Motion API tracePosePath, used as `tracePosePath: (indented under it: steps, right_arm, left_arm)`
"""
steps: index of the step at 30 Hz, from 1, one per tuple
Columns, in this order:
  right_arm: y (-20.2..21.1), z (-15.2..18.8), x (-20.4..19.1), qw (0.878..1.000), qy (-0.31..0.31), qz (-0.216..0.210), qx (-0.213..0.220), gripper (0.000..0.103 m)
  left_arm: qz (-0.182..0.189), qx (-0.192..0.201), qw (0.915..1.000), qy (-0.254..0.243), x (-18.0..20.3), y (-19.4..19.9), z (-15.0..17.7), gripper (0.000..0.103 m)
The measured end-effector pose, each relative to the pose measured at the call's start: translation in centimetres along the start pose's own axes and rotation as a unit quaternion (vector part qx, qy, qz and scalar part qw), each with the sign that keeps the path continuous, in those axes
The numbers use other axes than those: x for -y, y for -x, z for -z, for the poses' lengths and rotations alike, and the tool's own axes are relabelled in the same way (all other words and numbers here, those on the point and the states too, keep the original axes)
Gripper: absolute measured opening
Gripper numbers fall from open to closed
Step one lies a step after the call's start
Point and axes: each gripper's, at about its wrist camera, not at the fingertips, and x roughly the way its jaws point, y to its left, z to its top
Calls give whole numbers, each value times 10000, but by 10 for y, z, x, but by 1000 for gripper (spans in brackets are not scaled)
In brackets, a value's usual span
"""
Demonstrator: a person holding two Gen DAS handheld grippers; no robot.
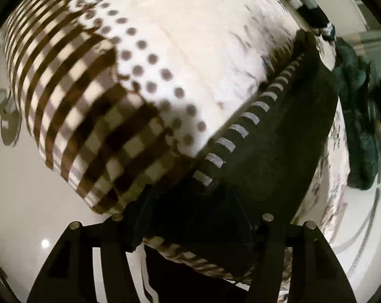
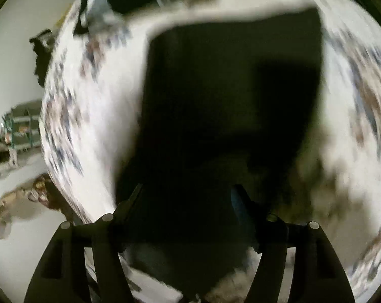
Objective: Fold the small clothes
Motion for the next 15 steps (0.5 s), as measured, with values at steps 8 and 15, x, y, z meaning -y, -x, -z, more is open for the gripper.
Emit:
tracePosePath:
  steps: [8, 15]
  right_arm:
    - [-134, 201, 60, 9804, -1293, -916, -1171, 68]
    - [-151, 251, 47, 9845, -1169, -1104, -705, 6]
  left_arm:
    - [-258, 251, 9992, -153, 8, -13, 9, 5]
    - [-400, 321, 9987, -75, 7, 7, 17, 6]
